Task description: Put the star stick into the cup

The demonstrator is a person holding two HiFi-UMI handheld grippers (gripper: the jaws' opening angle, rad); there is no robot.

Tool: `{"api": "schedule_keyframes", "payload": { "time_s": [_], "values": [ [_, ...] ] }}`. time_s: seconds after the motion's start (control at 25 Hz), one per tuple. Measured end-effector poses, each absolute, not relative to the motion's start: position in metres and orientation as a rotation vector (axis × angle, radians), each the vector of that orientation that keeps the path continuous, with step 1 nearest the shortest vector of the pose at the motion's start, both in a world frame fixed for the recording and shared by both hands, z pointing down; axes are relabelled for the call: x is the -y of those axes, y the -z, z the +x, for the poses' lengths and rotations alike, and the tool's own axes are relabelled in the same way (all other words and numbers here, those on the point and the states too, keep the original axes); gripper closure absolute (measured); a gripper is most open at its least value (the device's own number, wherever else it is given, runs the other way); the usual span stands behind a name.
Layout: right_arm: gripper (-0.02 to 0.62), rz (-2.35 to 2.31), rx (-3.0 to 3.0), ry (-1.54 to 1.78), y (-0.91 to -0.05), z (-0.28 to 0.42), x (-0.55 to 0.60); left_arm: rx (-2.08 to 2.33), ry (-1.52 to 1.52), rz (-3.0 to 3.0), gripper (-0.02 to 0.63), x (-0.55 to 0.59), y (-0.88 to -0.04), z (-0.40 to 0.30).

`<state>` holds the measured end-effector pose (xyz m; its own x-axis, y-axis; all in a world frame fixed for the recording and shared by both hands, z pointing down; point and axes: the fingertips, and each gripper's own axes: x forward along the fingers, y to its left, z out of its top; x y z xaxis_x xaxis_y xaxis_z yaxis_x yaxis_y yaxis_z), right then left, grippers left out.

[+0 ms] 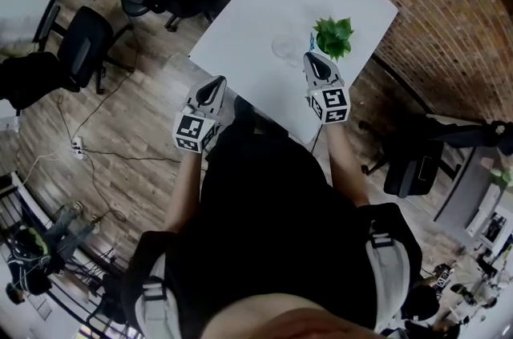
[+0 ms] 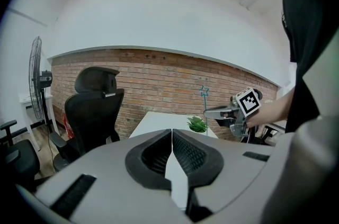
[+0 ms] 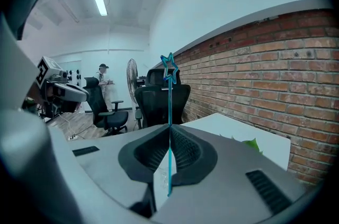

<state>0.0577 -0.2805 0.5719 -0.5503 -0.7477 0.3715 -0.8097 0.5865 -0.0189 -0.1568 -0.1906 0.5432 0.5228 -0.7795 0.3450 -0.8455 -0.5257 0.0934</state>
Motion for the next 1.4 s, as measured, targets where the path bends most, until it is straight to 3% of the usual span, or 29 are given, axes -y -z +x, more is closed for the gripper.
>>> {"api": "schedule_keyframes", "payload": {
  "time_s": [0.72, 1.4],
  "values": [
    [0.594, 1.406, 2.502, -0.33, -0.587, 0.008, 0.334, 1.309, -0.41, 2.554, 0.583, 0.234, -0.557, -0.224],
    [0.592, 1.521, 2.364, -0.444, -0.633, 0.018, 0.331, 1.208, -0.435, 2.582, 0.583, 0.248, -0.567, -0.231]
  ]
}}
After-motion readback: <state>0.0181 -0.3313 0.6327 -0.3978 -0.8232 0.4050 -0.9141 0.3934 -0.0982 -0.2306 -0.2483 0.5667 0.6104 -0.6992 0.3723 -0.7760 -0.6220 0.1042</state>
